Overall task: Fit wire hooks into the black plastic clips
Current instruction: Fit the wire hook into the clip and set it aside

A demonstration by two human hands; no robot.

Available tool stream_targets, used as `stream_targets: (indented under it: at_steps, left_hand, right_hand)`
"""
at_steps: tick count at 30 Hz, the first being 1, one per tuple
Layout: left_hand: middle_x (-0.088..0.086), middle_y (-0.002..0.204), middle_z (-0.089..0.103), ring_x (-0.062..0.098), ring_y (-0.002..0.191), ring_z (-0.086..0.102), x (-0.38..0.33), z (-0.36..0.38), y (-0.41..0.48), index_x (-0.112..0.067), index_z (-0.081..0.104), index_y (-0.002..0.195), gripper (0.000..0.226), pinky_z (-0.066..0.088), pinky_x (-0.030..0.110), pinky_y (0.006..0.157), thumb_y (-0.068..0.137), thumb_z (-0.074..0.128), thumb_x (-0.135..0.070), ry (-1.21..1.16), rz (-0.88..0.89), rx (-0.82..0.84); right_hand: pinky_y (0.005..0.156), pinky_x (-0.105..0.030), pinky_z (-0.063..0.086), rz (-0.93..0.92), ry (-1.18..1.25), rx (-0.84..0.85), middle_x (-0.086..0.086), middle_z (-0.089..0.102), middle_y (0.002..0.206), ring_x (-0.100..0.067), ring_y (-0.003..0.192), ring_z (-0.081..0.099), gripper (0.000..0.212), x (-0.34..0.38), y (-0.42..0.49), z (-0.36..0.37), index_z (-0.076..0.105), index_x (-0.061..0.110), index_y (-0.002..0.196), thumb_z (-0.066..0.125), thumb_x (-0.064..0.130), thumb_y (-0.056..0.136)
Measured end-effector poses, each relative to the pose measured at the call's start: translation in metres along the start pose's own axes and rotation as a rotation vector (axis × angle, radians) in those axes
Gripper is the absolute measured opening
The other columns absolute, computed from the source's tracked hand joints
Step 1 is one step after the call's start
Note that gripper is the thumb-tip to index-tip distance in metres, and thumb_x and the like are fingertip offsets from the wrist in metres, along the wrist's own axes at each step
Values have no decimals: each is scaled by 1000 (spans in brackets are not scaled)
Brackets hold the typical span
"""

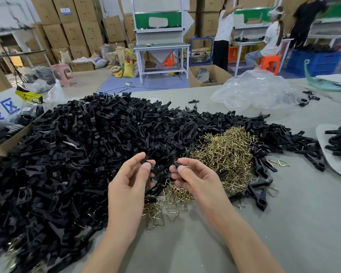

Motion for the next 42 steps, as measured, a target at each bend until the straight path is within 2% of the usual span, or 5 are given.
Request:
stream_targets:
  at_steps: [11, 16, 23, 34, 42]
  left_hand:
    - [6, 96, 71, 23, 85, 72, 7, 3, 3, -24, 72, 117, 30, 59, 29, 66, 88, 63, -26, -338, -237, 79]
    - [7, 108, 75, 22, 97, 73, 8, 12, 0, -16, 62, 128, 45, 59, 25, 73, 83, 65, -14, -340, -255, 168]
    - [12, 114, 72, 29, 109, 70, 4, 14, -4, -19, 74, 102, 22, 57, 32, 90, 82, 68, -13, -338, -210, 257]
    - [8, 90, 73, 22, 73, 68, 8, 12, -4, -24, 73, 92, 41, 57, 30, 61, 104, 42, -1, -180, -219, 220]
    - [3, 99, 75, 19, 82, 69, 6, 14, -7, -26, 62, 113, 24, 58, 26, 67, 102, 51, -8, -104, -182, 248]
  right_hand:
    - [87, -25, 56, 31, -2, 56, 8, 74, 94, -14, 85, 71, 42, -8, 0, 2, 75, 36, 113, 83, 18, 76]
    - [82, -24, 56, 0, -53, 114, 1, 75, 90, -14, 81, 71, 32, -6, -2, 5, 77, 31, 107, 80, 15, 79]
    - [62, -22, 52, -10, -14, 171, -8, 74, 100, -16, 73, 69, 43, -5, -3, 7, 65, 15, 116, 77, 22, 75]
    - [50, -19, 38, 121, 114, 67, 4, 54, 68, -5, 54, 44, 29, -13, -1, 6, 70, 15, 119, 49, 28, 102]
    - [91, -35, 57, 74, 52, 108, -8, 76, 103, -16, 93, 70, 22, -6, -2, 6, 73, 11, 112, 57, 5, 98]
Point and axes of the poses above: each hand's wrist, its own y-axis towards the middle knuckle, its own z-axis out of the palm, x = y × z, the point moved 5 cm from there along y, towards the middle knuckle
